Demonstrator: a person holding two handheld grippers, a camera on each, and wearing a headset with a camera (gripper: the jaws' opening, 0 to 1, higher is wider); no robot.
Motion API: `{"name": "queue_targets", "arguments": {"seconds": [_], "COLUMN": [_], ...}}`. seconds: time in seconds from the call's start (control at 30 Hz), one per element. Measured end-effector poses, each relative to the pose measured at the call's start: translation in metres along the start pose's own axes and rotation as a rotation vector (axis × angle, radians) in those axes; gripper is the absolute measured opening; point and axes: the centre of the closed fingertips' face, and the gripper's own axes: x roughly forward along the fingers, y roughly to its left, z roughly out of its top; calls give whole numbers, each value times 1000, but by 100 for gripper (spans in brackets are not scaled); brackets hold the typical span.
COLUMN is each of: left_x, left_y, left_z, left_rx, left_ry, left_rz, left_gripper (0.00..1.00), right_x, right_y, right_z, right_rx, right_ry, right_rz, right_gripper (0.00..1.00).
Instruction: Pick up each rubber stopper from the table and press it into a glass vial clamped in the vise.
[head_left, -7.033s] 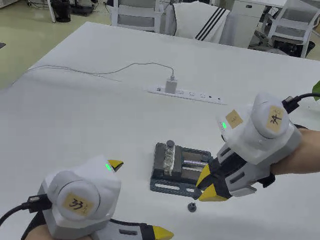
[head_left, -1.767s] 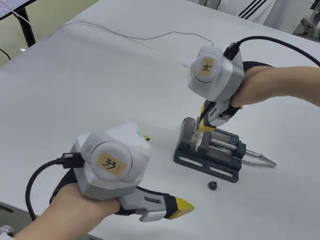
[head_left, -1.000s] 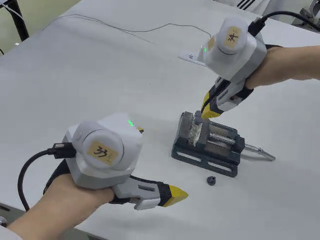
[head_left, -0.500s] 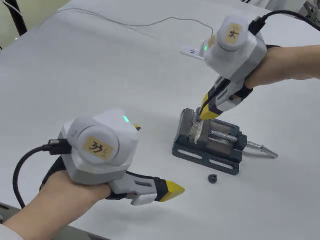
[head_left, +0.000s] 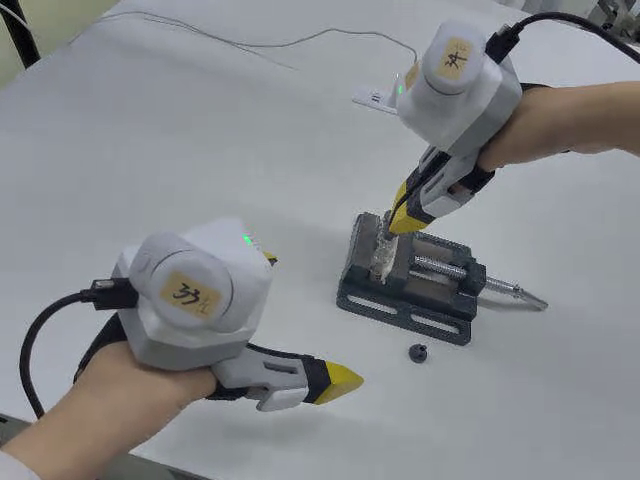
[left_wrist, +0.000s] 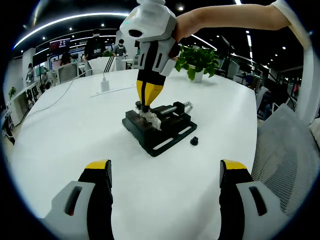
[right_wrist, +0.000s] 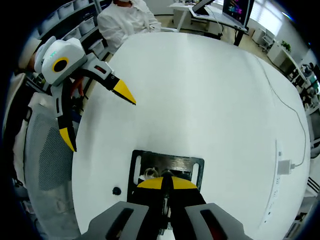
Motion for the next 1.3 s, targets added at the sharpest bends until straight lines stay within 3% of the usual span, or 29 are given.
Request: {"name": "queue_targets", "arguments": {"seconds": [0.27, 0.5, 0.63, 1.03, 1.13, 1.17, 1.3], "left_x": [3, 8, 10, 13, 14, 14, 16], "left_y": [-1, 0, 1, 5, 5, 5, 5], "left_z": [3, 7, 9, 8, 8, 9, 9], "left_rx": [-8, 2, 2, -3, -4, -4, -3], "left_ry": [-4, -3, -5, 2, 2, 1, 5], "left_rz": [-9, -15, -15, -10, -11, -11, -13], "left_gripper": [88, 87, 87, 87, 87, 87, 87], "right_x": [1, 2, 3, 4, 5, 5, 5], "right_y": [2, 6, 6, -2, -4, -3, -3], "right_z": [1, 2, 0, 1, 0, 1, 0], "right_rx": [9, 28, 0, 56, 149, 122, 128], "right_ry": [40, 33, 35, 30, 21, 23, 39], "right_rz": [-7, -21, -37, -21, -5, -7, -9], "right_gripper": [0, 0, 0, 0, 0, 0, 0]}}
